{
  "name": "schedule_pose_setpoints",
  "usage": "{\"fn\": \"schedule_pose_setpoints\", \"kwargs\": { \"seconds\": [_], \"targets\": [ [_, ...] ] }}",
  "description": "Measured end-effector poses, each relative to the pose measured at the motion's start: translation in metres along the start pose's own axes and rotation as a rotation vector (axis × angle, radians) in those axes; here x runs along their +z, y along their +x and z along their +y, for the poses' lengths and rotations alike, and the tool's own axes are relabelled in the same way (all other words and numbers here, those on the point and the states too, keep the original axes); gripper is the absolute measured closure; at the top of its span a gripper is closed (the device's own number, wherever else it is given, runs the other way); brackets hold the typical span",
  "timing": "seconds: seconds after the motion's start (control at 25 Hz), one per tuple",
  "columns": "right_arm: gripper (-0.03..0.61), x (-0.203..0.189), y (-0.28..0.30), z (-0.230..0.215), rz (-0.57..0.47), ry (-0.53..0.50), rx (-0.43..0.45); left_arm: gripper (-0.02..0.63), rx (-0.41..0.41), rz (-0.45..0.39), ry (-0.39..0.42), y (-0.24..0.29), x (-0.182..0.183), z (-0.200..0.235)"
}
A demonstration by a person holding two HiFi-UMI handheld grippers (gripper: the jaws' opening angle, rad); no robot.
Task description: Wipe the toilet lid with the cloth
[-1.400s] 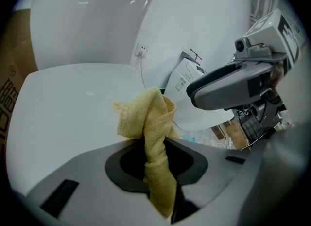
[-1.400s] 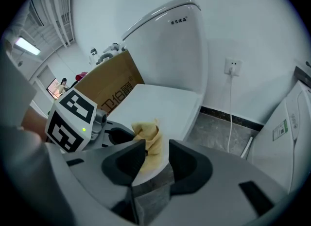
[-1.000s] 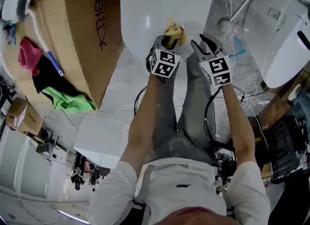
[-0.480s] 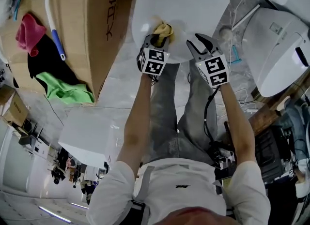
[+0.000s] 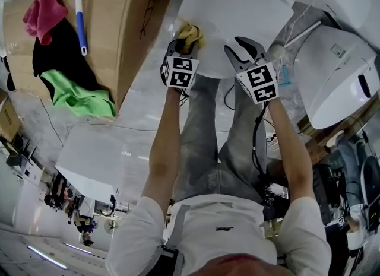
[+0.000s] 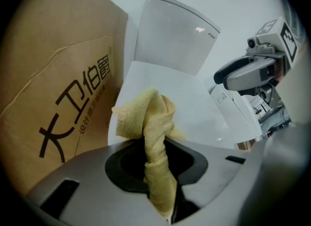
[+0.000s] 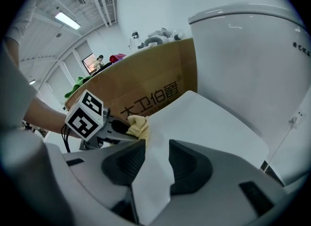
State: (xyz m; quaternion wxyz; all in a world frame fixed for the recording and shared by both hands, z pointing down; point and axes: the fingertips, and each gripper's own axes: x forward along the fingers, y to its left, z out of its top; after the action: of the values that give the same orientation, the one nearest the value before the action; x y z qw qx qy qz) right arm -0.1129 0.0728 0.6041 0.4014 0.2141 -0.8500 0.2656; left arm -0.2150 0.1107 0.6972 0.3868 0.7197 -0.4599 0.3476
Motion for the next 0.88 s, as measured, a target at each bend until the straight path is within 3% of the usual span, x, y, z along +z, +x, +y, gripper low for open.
{"fn": "schedule_pose_setpoints", "kwargs": {
  "seconds": [0.4,0.88],
  "targets": [
    [0.411,0.018,0.012,0.023,0.015,-0.064,0.042,0.509,0.048,-0.036,-0.058,-0.013,-0.008,0.032],
    [0.411,-0.016,0.0,0.027,0.048,-0.09,0.063,0.509,0.122,-0.084,-0.149,-0.023,-0.027,0.03]
  ]
}}
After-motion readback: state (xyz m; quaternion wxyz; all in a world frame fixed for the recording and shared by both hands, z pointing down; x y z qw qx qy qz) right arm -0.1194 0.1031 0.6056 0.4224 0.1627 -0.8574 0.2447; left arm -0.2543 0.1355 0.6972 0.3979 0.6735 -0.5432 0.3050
